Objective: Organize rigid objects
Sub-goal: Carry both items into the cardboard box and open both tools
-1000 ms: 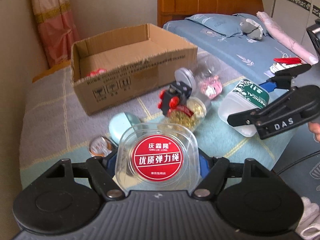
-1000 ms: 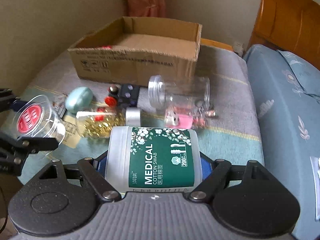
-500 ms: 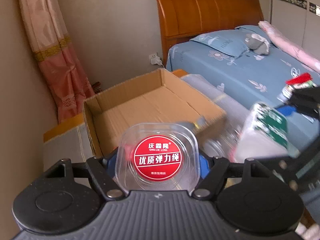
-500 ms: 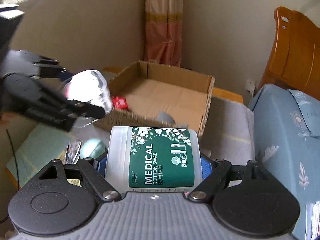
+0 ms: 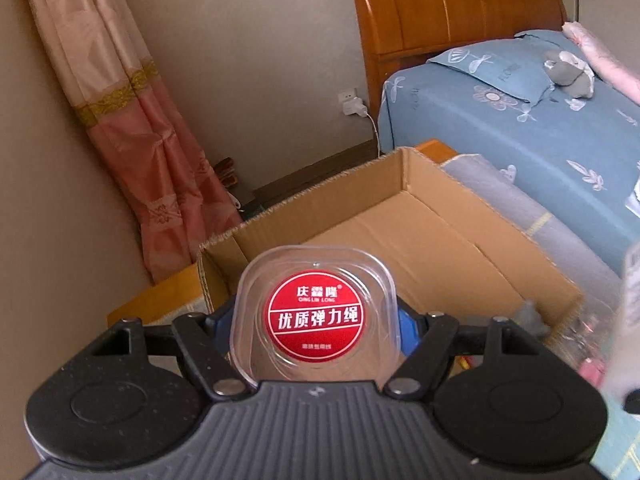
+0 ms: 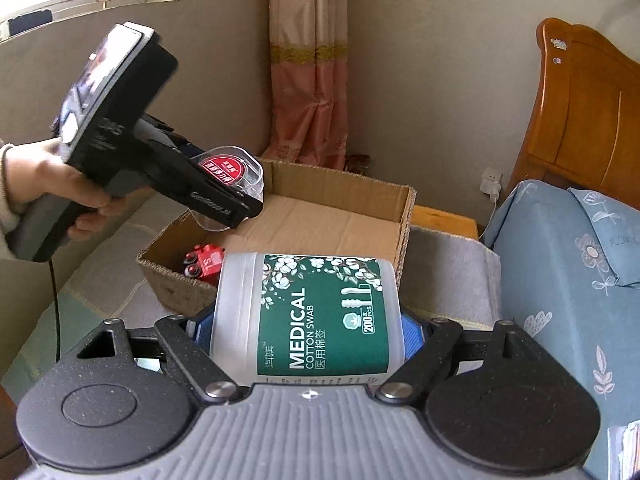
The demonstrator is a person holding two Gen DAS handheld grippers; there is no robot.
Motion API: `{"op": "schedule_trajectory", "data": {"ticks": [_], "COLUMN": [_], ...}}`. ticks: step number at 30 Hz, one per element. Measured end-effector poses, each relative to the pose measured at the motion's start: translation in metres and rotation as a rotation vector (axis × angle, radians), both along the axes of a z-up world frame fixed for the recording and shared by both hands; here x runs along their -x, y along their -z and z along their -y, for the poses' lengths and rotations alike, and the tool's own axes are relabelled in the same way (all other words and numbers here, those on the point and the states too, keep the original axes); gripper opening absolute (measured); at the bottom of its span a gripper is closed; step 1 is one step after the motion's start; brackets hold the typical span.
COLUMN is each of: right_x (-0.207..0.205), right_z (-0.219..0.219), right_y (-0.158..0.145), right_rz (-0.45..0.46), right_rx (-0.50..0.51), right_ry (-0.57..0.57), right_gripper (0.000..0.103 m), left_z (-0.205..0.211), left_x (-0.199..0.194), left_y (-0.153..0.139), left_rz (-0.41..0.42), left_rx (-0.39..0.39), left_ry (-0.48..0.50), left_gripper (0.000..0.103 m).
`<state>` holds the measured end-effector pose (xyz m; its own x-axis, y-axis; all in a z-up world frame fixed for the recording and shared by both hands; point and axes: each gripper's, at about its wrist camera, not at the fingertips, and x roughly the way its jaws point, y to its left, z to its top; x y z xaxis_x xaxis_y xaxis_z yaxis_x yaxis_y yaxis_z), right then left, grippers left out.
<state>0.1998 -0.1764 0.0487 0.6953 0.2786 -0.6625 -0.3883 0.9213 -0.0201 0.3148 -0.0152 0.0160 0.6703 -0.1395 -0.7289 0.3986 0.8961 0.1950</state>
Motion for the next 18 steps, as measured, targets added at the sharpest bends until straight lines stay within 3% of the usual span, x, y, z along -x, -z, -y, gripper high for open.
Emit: {"op": "schedule_trajectory", "data": {"ticks": [5,8,14,18], "right_x": [-0.007,-0.010,-0.023,-0.039], "right_z": [-0.001,-0.002,-0.004,-0.009], "right_y": [-0.002,-0.003,-0.003,0.001], "right_rz": [0.005,0.007,0.001,-0.013], "right_rx": [0.010,0.018,0.025,0.034], "right_ry": [0.011,0.018,0.021,0.017], "right_gripper": [0.086,0.086,0.086,0.086], "left_z": [-0.001,-0.003,-0.015,-0.031], "left_x": [-0.021,-0.029,-0.022,-0.010], "left_y": [0.007,0.013,0.014,0.009], "left_rz": [0.000,0.012,0.032,0.027], "left_rx": [0.003,0.005,0.011,0.057], "left_ry": [-0.010,-0.032,-0.060,-0.078], "left_gripper": [0.074,0.089,0.090,0.092]}}
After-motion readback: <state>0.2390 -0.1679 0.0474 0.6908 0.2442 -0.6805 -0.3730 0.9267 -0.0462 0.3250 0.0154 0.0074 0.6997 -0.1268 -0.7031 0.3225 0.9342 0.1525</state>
